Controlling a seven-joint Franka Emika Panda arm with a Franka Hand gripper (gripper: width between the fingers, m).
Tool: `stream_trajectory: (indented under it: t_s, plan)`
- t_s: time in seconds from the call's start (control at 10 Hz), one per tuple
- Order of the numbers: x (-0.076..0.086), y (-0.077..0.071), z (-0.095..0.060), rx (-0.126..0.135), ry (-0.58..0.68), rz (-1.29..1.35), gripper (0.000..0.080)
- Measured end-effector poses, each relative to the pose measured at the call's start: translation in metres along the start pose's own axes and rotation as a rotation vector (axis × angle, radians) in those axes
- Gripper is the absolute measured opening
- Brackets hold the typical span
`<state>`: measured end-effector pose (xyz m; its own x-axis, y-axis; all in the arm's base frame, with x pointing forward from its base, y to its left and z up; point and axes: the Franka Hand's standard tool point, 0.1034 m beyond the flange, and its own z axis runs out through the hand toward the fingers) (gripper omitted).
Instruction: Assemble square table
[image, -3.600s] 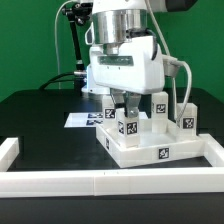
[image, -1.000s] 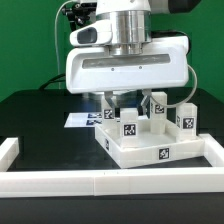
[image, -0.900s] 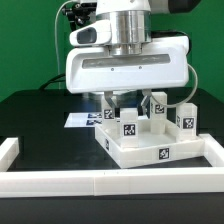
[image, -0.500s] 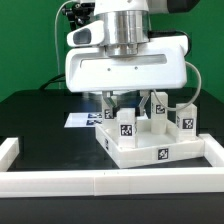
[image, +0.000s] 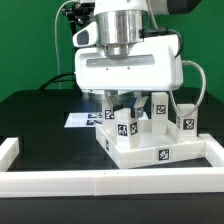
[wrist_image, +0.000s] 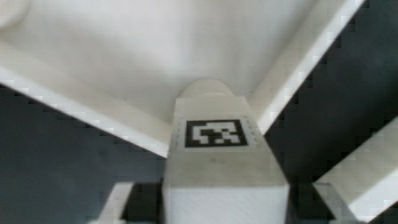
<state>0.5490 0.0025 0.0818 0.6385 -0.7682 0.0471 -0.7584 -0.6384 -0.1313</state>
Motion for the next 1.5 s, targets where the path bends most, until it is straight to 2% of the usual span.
stream_trajectory:
  t_s: [0.4,0.6,0.9,1.0,1.1,1.2,1.3,1.5]
  plan:
    - [-0.004,-0.003,0.001,0.001,-0.003,0.394,0.0290]
    - [-0.001,-0.002,0.001,0.012,-0.010,0.571,0.0290]
    - [-0.003,-0.004,0.001,0.015,-0.014,0.711,0.0309]
    - [-0.003,-0.004,0.001,0.014,-0.014,0.684,0.0444]
    - [-0.003,-0.004,0.001,0.012,-0.015,0.654,0.0444]
    - [-0.004,-0.006,0.000,0.012,-0.017,0.610,0.0571]
    - [-0.004,-0.008,0.000,0.015,-0.016,0.529,0.0633]
    - [-0.007,-0.011,0.000,0.016,-0.015,0.324,0.0645]
